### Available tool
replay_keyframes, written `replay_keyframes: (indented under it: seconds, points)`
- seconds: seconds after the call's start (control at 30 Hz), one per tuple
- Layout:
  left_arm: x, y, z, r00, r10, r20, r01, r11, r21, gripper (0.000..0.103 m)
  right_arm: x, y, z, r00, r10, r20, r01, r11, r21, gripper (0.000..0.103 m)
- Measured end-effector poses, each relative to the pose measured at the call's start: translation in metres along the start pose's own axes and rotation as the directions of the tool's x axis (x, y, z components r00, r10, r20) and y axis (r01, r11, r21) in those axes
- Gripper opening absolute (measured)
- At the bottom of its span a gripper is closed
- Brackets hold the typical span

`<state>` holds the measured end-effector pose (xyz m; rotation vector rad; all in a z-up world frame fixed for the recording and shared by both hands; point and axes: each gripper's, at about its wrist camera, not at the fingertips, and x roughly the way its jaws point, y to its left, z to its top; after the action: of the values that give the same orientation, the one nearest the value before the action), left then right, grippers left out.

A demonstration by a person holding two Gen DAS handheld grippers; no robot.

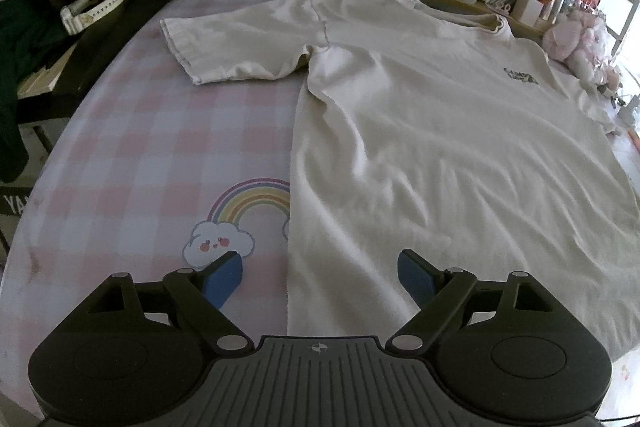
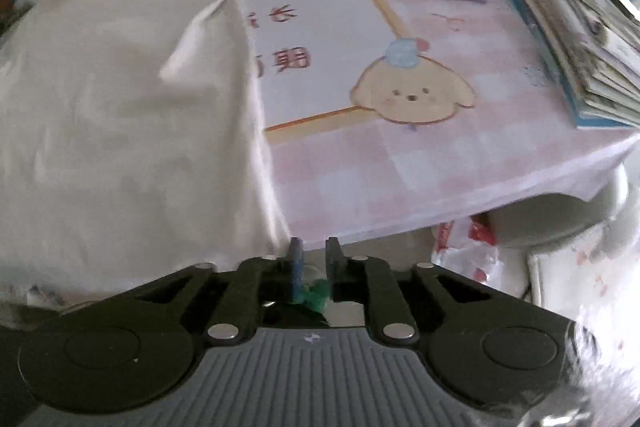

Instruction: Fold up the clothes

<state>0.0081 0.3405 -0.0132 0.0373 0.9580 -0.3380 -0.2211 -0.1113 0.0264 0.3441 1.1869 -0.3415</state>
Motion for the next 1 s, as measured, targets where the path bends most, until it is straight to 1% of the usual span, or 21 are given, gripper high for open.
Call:
replay_keyframes:
  seconds: [0.03, 0.13, 0.2, 0.3, 0.33, 0.37, 0.43, 0.47, 0.5, 0.53, 0.57, 0.6, 0.63, 0.67, 0.7, 0.73, 0.77, 0.8, 0.9, 0.97, 1.0]
  points:
    - [-0.001, 0.000, -0.001, 1.000, 0.000, 0.000, 0.000, 1.000, -0.002, 0.087, 0.000, 0.001, -0.002, 1.000, 0.024, 0.013, -0.024, 1.000, -0.009, 0.040]
    - [-0.003, 0.001, -0.003, 1.000, -0.001, 0.000, 0.001, 1.000, 0.004, 0.087, 0.002, 0.009, -0.001, 0.998, 0.061, 0.029, -0.060, 0.997, -0.045, 0.040]
    - [-0.003, 0.000, -0.004, 1.000, 0.001, 0.003, -0.001, 1.000, 0.011, 0.087, 0.008, 0.015, 0.001, 0.998, 0.061, 0.023, -0.059, 0.995, -0.074, 0.038]
    - [-0.003, -0.001, -0.006, 1.000, 0.009, 0.006, -0.009, 1.000, 0.018, 0.087, 0.019, 0.025, 0.006, 0.998, 0.059, -0.010, -0.059, 0.992, -0.111, 0.034]
    - [-0.003, -0.001, -0.006, 1.000, 0.010, 0.006, -0.010, 1.000, 0.020, 0.087, 0.019, 0.025, 0.007, 0.997, 0.078, -0.027, -0.080, 0.990, -0.114, 0.019]
    - [-0.004, -0.002, -0.006, 1.000, 0.009, 0.005, -0.009, 1.000, 0.020, 0.087, 0.017, 0.024, 0.010, 0.992, 0.116, -0.043, -0.120, 0.989, -0.091, 0.008]
    - [-0.004, -0.002, -0.007, 1.000, 0.007, 0.004, -0.007, 1.000, 0.021, 0.087, 0.006, 0.014, 0.016, 0.966, 0.252, -0.051, -0.251, 0.968, 0.029, 0.008]
    - [-0.005, -0.001, -0.007, 1.000, 0.005, 0.004, -0.006, 1.000, 0.019, 0.087, -0.001, 0.009, 0.018, 0.948, 0.317, -0.023, -0.314, 0.946, 0.080, 0.007]
    - [-0.005, -0.001, -0.008, 1.000, 0.005, 0.004, -0.005, 1.000, 0.017, 0.087, -0.007, 0.004, 0.019, 0.936, 0.351, -0.002, -0.348, 0.930, 0.115, 0.007]
    - [-0.005, -0.001, -0.008, 1.000, 0.005, 0.005, -0.005, 1.000, 0.017, 0.087, -0.009, 0.001, 0.021, 0.947, 0.322, -0.005, -0.319, 0.940, 0.119, 0.007]
    - [-0.005, -0.002, -0.008, 1.000, 0.006, 0.005, -0.006, 1.000, 0.018, 0.087, -0.007, 0.000, 0.021, 0.967, 0.252, -0.027, -0.249, 0.964, 0.100, 0.008]
    - [-0.005, -0.002, -0.007, 1.000, 0.006, 0.005, -0.006, 1.000, 0.019, 0.087, -0.001, 0.000, 0.021, 0.985, 0.162, -0.057, -0.158, 0.985, 0.069, 0.008]
    - [-0.004, -0.003, -0.007, 1.000, 0.006, 0.003, -0.006, 1.000, 0.022, 0.087, 0.007, -0.001, 0.021, 0.993, 0.077, -0.088, -0.074, 0.996, 0.045, 0.009]
    - [-0.004, -0.003, -0.006, 1.000, 0.005, 0.000, -0.005, 1.000, 0.022, 0.087, 0.012, -0.003, 0.020, 0.994, 0.029, -0.106, -0.025, 0.999, 0.039, 0.010]
    - [-0.005, -0.002, -0.005, 1.000, 0.006, 0.000, -0.006, 1.000, 0.018, 0.087, 0.014, -0.005, 0.019, 0.994, 0.002, -0.109, 0.002, 0.999, 0.042, 0.010]
    - [-0.005, -0.001, -0.005, 1.000, 0.008, 0.000, -0.008, 1.000, 0.014, 0.088, 0.015, -0.006, 0.019, 0.993, -0.024, -0.112, 0.029, 0.999, 0.045, 0.016]
    - [-0.006, -0.001, -0.005, 1.000, 0.011, 0.005, -0.011, 1.000, 0.010, 0.088, 0.015, -0.007, 0.019, 0.993, -0.042, -0.107, 0.047, 0.998, 0.044, 0.028]
    - [-0.008, -0.001, -0.005, 1.000, 0.014, 0.013, -0.014, 1.000, 0.008, 0.088, 0.012, -0.006, 0.019, 0.995, -0.047, -0.083, 0.050, 0.998, 0.034, 0.034]
    - [-0.016, -0.003, -0.002, 0.998, 0.014, 0.053, -0.015, 1.000, 0.024, 0.087, 0.002, 0.003, 0.028, 0.999, -0.042, -0.003, 0.042, 0.999, -0.004, 0.039]
    - [-0.023, -0.008, 0.003, 0.996, 0.010, 0.084, -0.014, 0.999, 0.045, 0.087, -0.004, 0.013, 0.039, 0.998, -0.025, 0.055, 0.026, 0.999, -0.024, 0.046]
    - [-0.026, -0.010, 0.006, 0.995, 0.008, 0.098, -0.013, 0.998, 0.054, 0.087, -0.005, 0.019, 0.046, 0.997, -0.015, 0.081, 0.018, 0.999, -0.034, 0.047]
